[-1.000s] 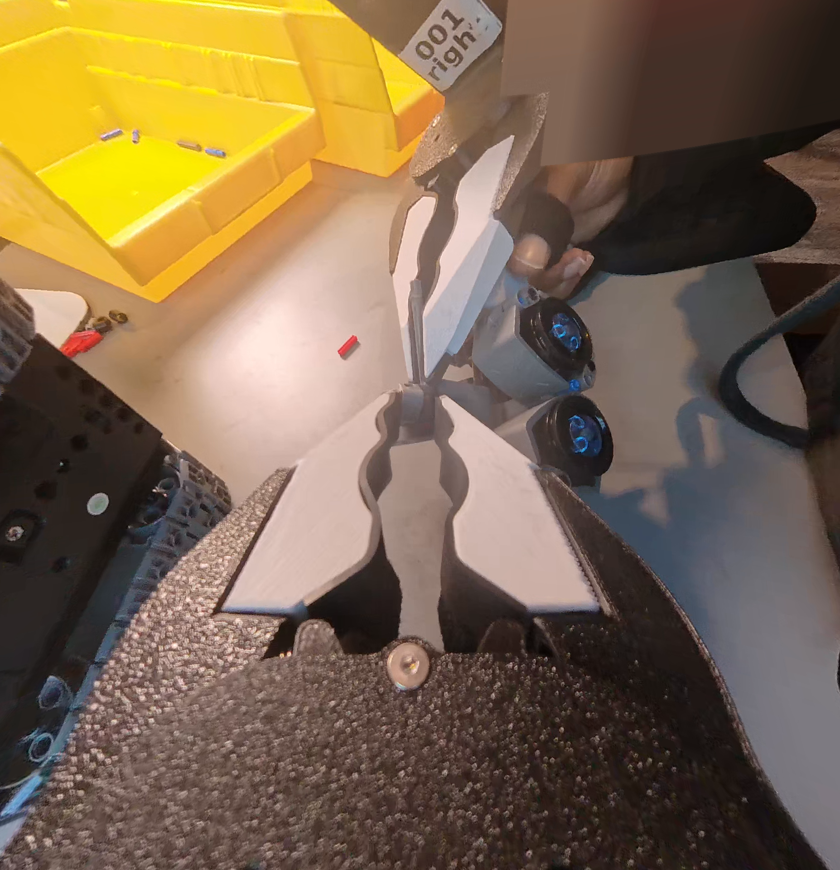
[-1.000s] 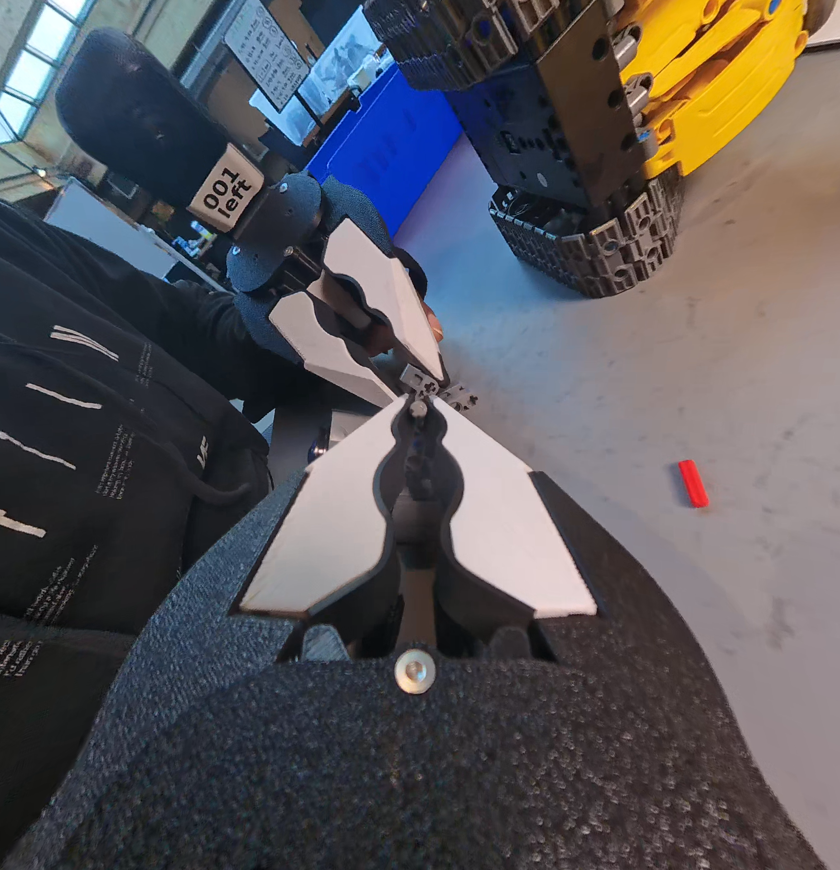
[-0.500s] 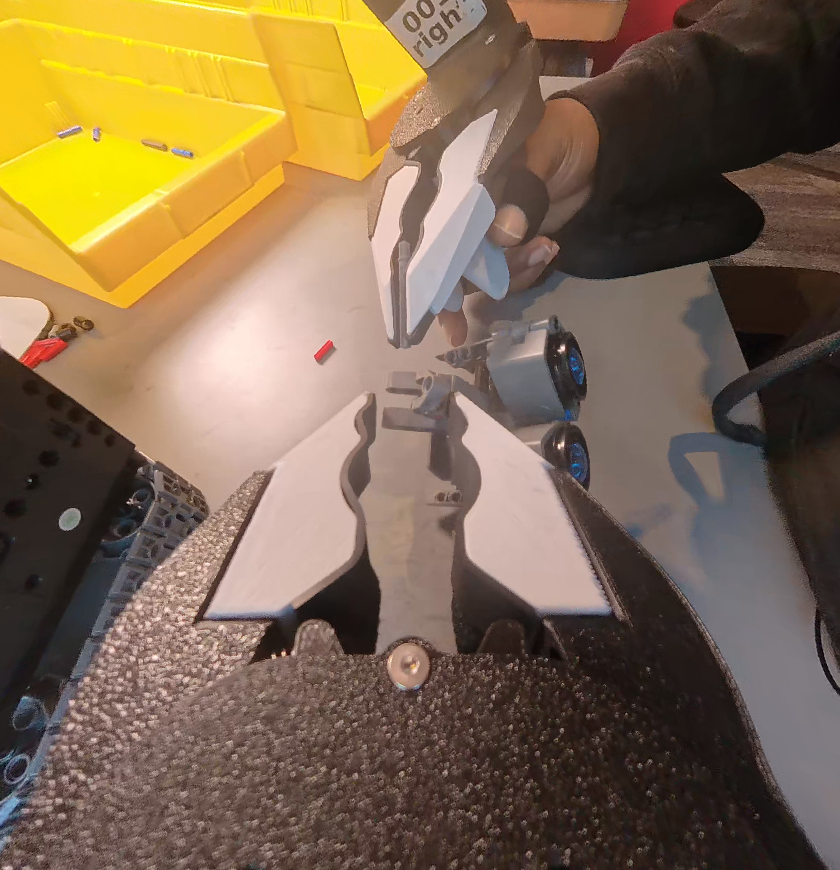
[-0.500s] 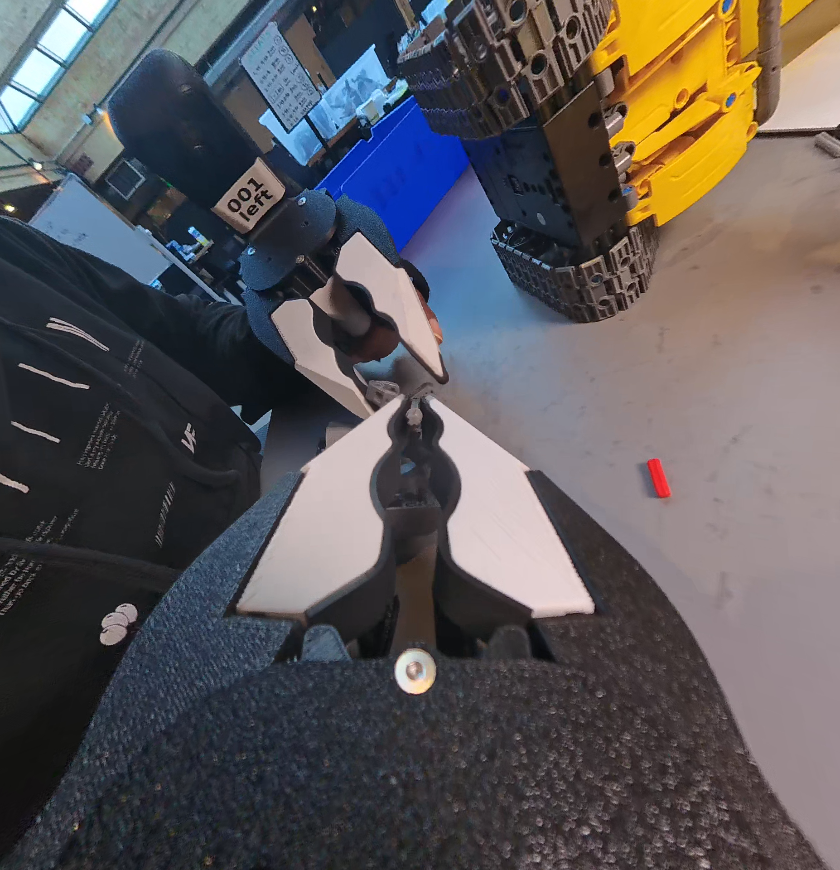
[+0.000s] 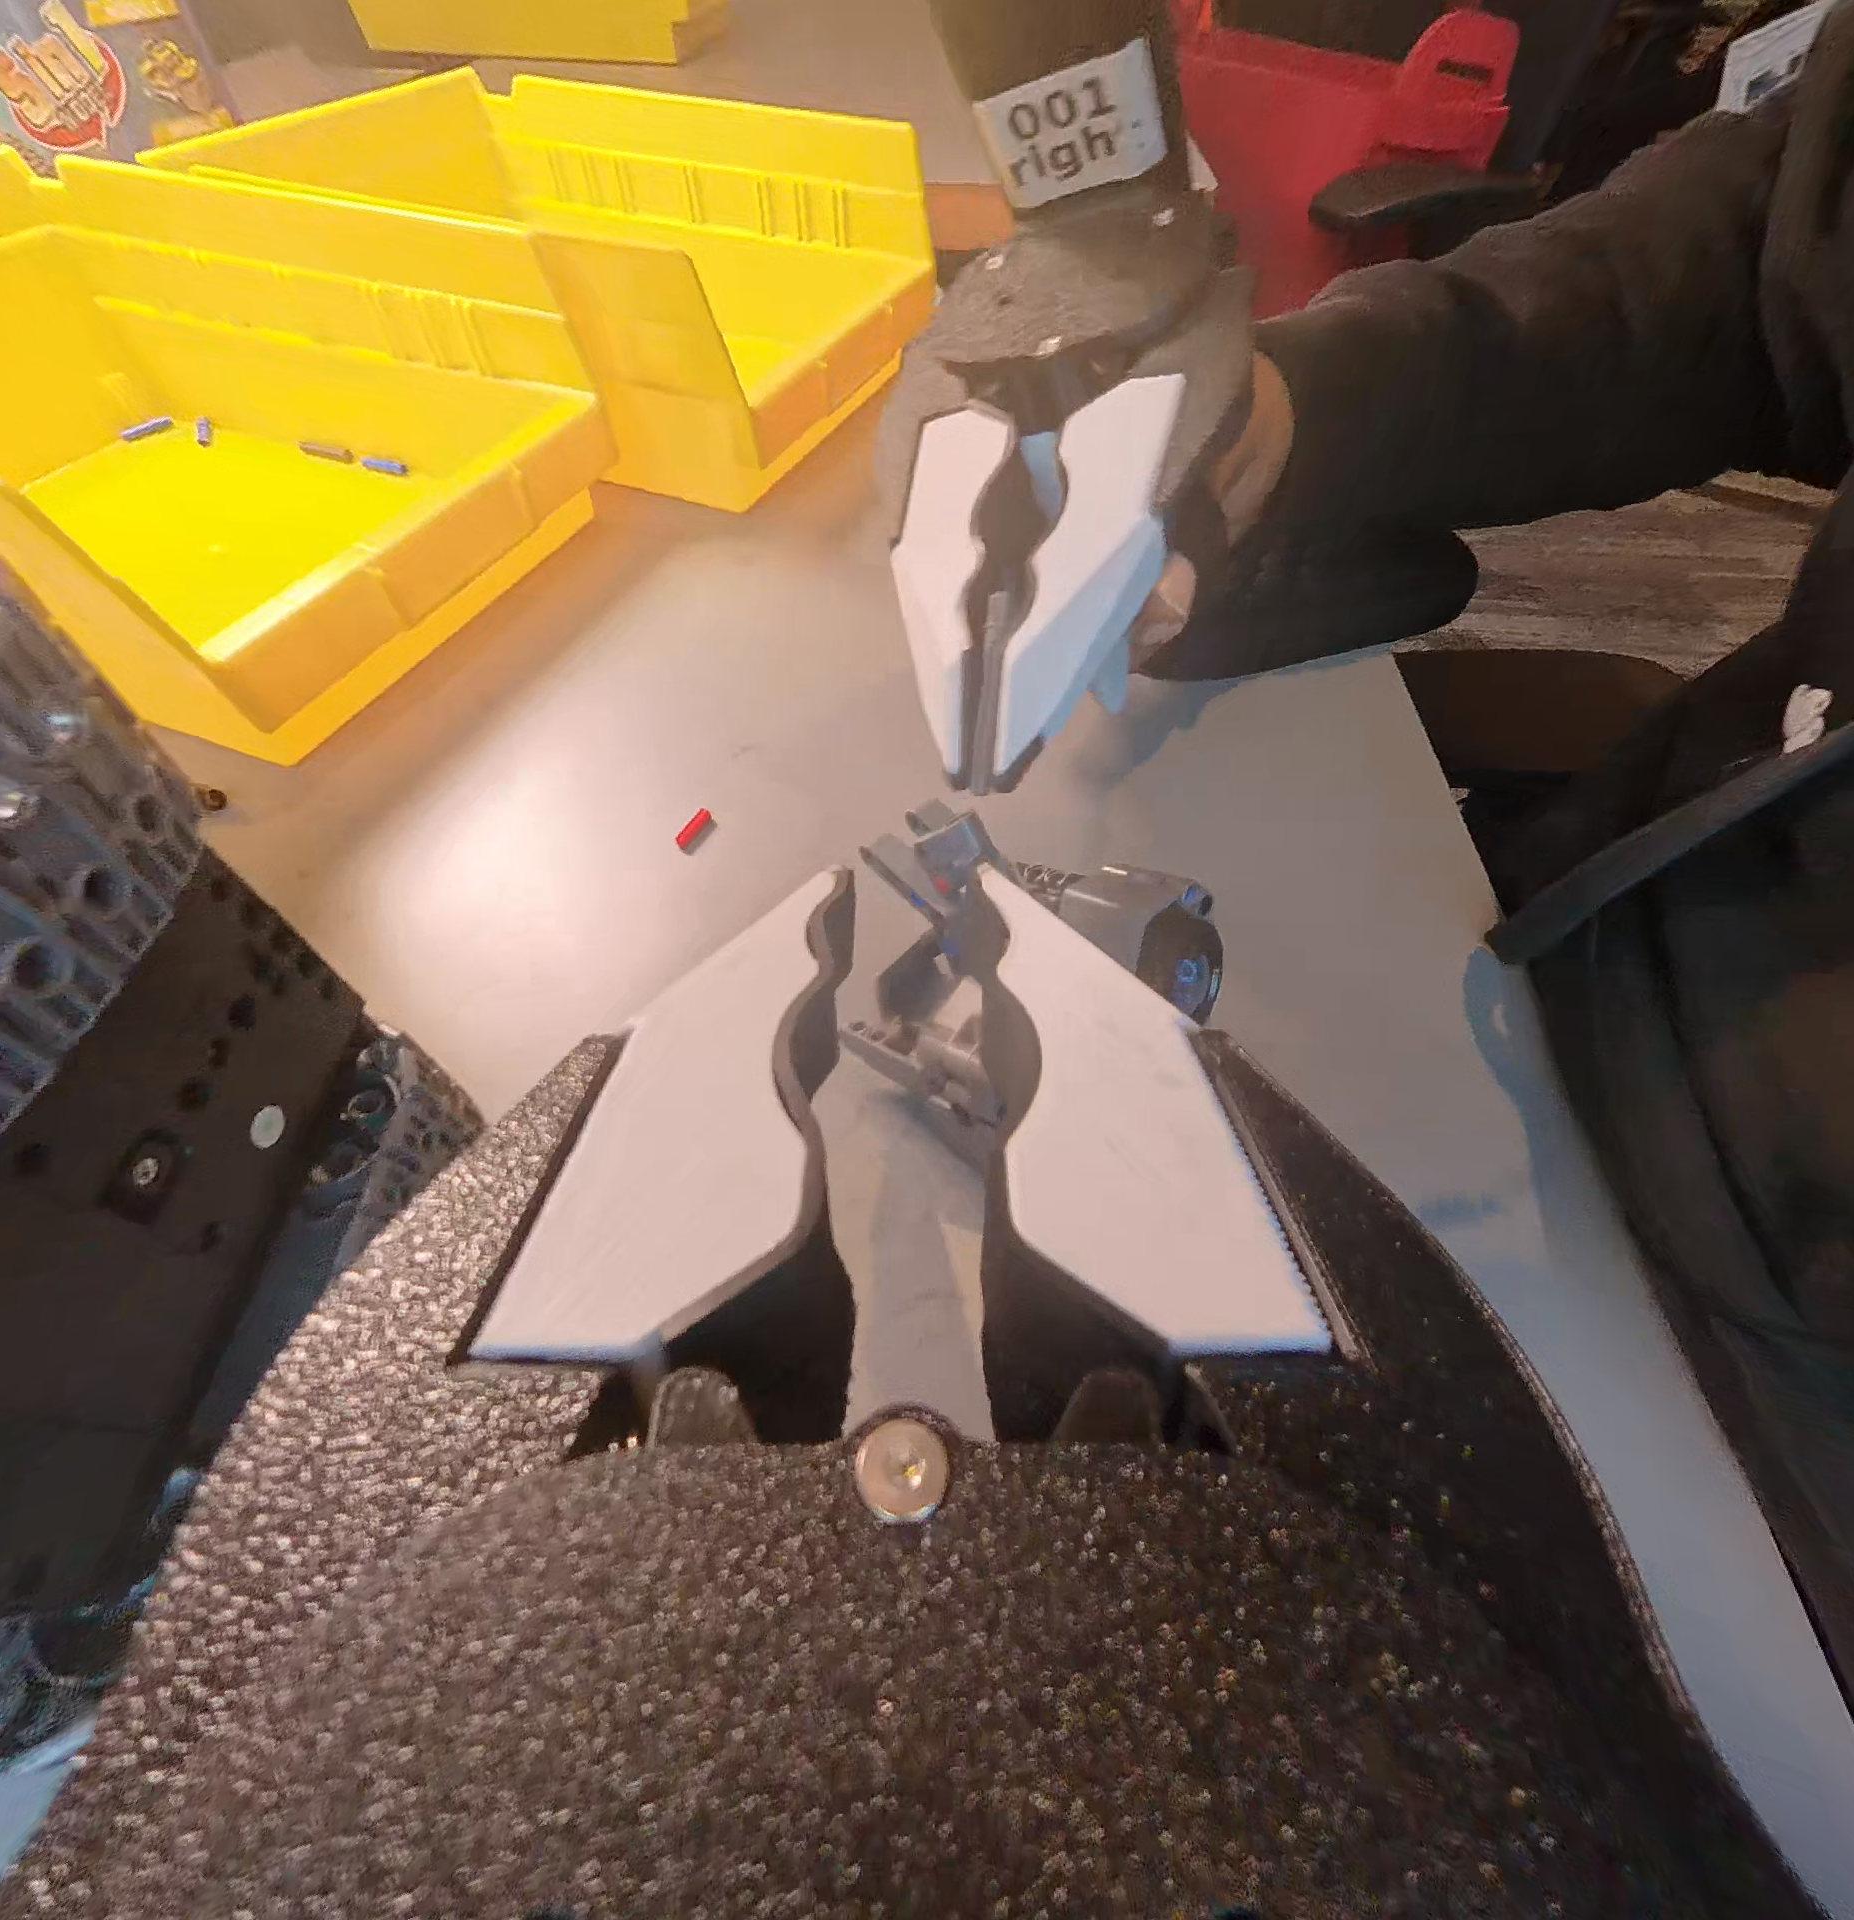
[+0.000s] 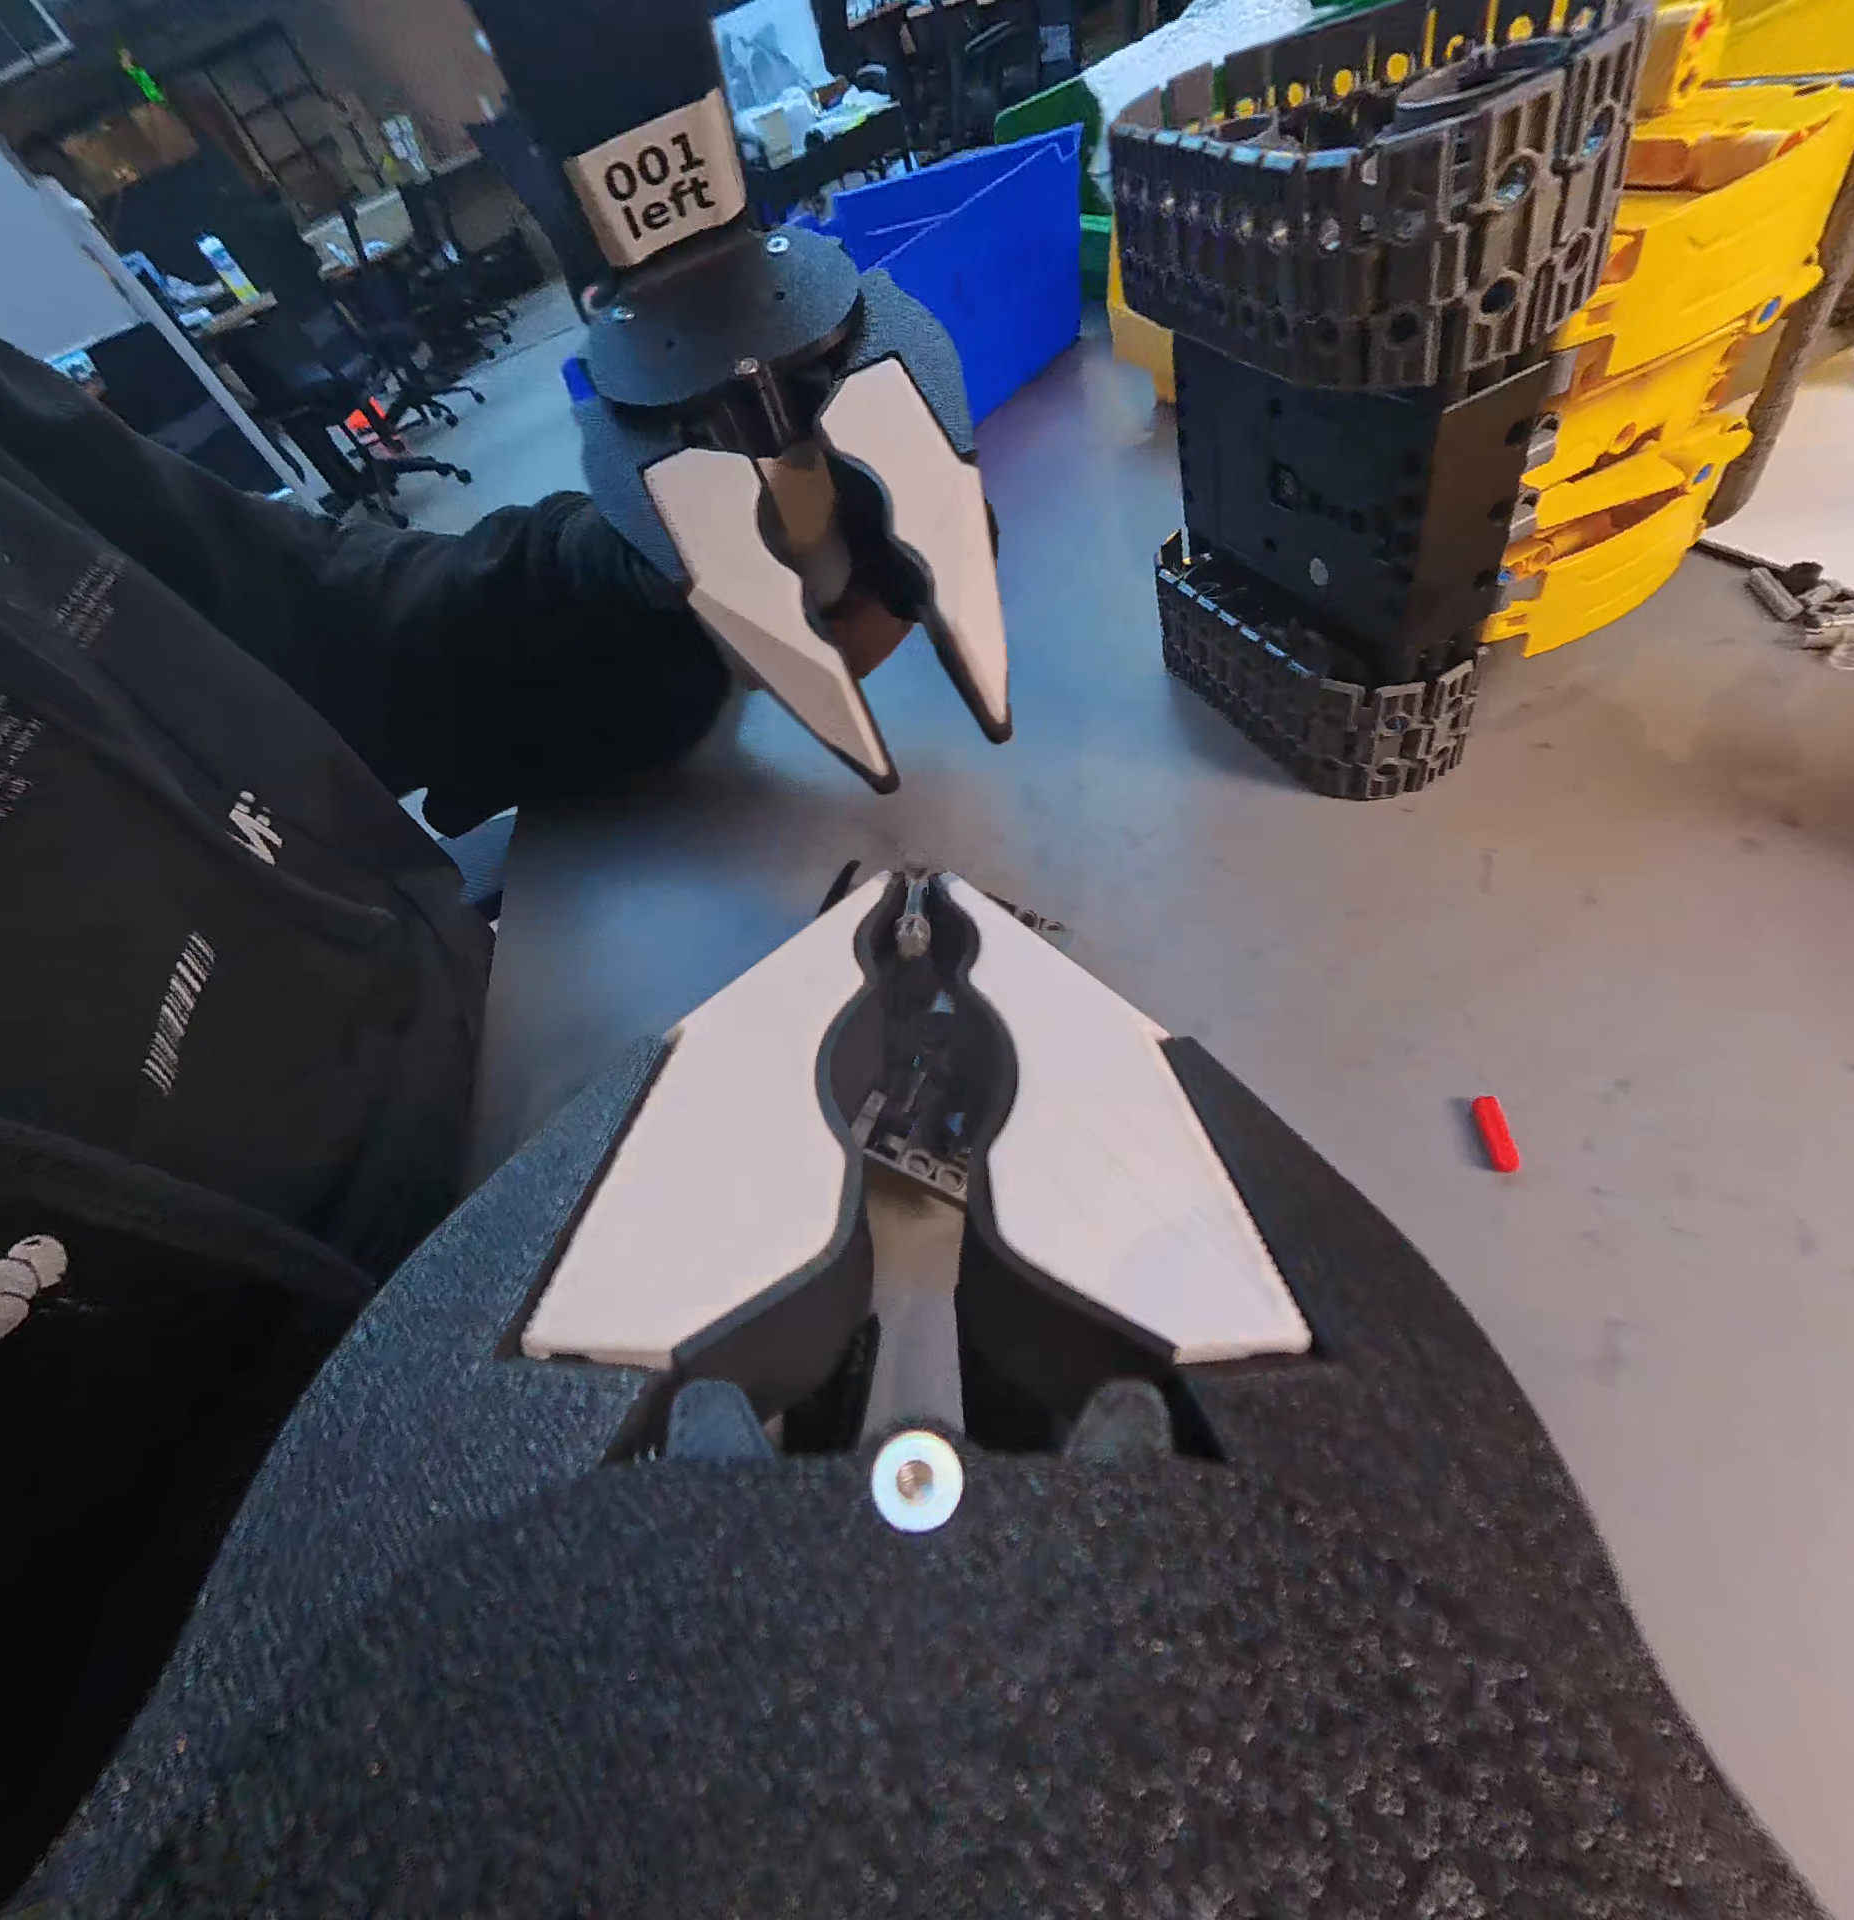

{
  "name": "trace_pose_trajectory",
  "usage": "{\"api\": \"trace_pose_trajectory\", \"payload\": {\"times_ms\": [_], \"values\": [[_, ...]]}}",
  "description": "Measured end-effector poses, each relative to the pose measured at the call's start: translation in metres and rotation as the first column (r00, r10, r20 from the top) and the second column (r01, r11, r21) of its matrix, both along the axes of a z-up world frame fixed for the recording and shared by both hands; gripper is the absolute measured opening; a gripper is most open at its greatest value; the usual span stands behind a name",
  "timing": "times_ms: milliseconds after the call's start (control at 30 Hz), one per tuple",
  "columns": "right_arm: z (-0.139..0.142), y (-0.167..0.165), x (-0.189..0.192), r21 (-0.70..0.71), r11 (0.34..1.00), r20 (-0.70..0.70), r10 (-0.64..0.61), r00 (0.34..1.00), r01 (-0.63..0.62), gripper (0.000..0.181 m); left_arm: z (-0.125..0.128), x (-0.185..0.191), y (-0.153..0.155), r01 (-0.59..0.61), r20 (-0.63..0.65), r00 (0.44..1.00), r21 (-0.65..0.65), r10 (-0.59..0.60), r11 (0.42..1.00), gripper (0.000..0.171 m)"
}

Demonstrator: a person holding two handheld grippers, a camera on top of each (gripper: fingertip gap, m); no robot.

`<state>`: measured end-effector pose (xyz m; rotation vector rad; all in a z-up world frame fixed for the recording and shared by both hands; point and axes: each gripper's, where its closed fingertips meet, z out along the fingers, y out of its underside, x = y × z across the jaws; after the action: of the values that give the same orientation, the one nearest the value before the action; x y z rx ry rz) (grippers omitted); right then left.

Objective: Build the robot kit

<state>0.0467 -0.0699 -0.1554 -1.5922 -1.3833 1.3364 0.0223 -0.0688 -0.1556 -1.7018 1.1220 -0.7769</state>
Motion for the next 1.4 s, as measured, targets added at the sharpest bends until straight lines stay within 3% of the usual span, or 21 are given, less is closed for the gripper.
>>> {"api": "trace_pose_trajectory", "payload": {"times_ms": [200,267,400,733,900,1000,1100,1267,1400], "values": [[-0.008,0.001,-0.003,0.162,0.985,0.074,-0.072,0.995,0.059,0.004,-0.028,0.007,-0.014,0.079,-0.041,0.995,-0.196,-0.088,0.977,0.029],[-0.011,0.006,-0.002,0.141,0.986,0.084,-0.100,0.991,0.087,0.004,-0.042,0.012,-0.022,0.100,-0.092,0.988,-0.244,-0.126,0.965,0.033],[-0.025,0.015,0.000,0.169,0.977,0.133,-0.155,0.979,0.132,0.004,-0.043,0.016,-0.027,0.089,-0.107,0.987,-0.261,-0.120,0.961,0.029],[-0.004,0.016,-0.002,0.205,0.967,0.063,-0.165,0.984,0.149,0.004,-0.035,0.014,-0.024,0.065,-0.065,0.994,-0.272,-0.085,0.960,0.029],[0.023,-0.007,-0.016,0.204,0.976,-0.078,-0.061,0.995,0.076,0.004,0.000,0.009,-0.015,0.054,0.040,0.998,-0.114,-0.049,0.992,0.029],[0.036,-0.017,-0.030,0.065,0.998,-0.146,-0.018,0.989,0.028,0.004,0.023,0.008,-0.014,0.025,0.058,0.998,0.092,-0.031,0.995,0.022],[0.045,-0.014,-0.037,-0.113,0.993,-0.195,-0.037,0.980,0.015,0.004,0.036,0.002,-0.010,-0.034,-0.006,0.999,0.308,0.038,0.951,0.016],[0.053,-0.014,-0.042,-0.486,0.869,-0.227,-0.025,0.974,-0.091,0.004,0.048,-0.002,-0.009,-0.061,-0.114,0.982,0.558,0.149,0.828,0.008],[0.054,-0.014,-0.042,-0.642,0.749,-0.248,0.003,0.969,-0.166,0.004,0.048,-0.004,-0.009,-0.039,-0.175,0.965,0.637,0.194,0.770,0.007]]}}
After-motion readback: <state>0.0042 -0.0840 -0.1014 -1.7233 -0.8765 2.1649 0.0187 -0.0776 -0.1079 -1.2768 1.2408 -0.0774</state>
